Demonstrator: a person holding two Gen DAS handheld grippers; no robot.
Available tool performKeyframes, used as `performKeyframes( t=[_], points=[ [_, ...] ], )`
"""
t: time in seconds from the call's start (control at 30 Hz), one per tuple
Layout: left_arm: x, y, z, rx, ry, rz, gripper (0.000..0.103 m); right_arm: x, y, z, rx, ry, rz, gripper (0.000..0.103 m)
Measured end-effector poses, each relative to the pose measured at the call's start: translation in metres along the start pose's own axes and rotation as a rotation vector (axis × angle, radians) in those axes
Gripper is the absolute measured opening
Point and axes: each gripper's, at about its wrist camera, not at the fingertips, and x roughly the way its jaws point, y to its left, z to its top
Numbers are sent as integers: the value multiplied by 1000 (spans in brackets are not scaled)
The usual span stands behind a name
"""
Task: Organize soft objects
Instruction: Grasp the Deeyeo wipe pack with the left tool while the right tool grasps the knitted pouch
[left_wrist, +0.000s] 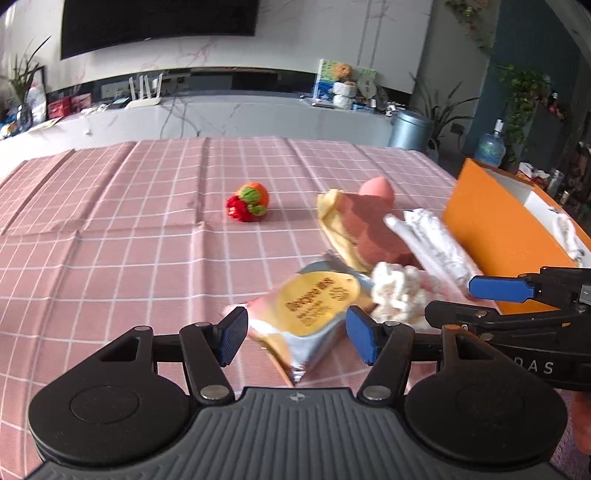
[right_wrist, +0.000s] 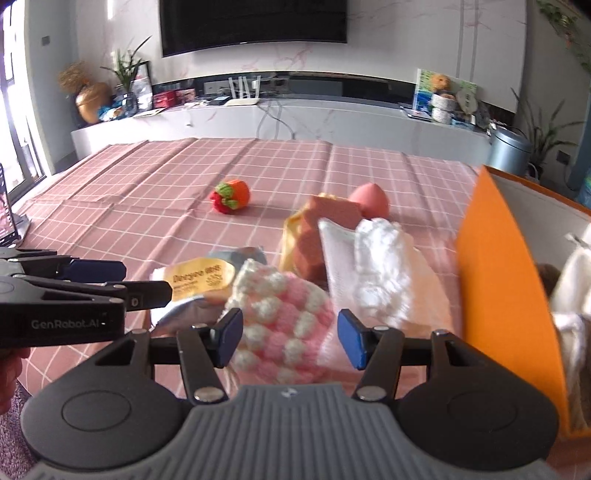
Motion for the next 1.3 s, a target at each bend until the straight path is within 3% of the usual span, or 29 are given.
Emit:
performKeyframes(
  t=[0.13,0.3,0.43,0.57,0.67,0.87,1.07,1.3],
  points=[
    [8,7,5,34,24,-15,71,20,12,11,-42,9,19,62],
    [20,9,11,121,47,-80,81,48,10,17,-40,86,3,63],
    [32,3,18,270,51,-125,85,64,-4,13,30,156,29,67],
    [48,2,22,381,85,-171,86,72,-9,8,54,185,56,62],
    [60,7,25,344,121,-247,85,72,-4,6,31,178,59,57],
    [73,14,25,281,142,-298,88,71,-5,7,17,173,72,49],
    [68,10,18,261,153,-247,76,68,-5,6,18,165,75,42],
    [42,19,7,107,221,-127,73,62,7,4,5,164,138,41]
  ],
)
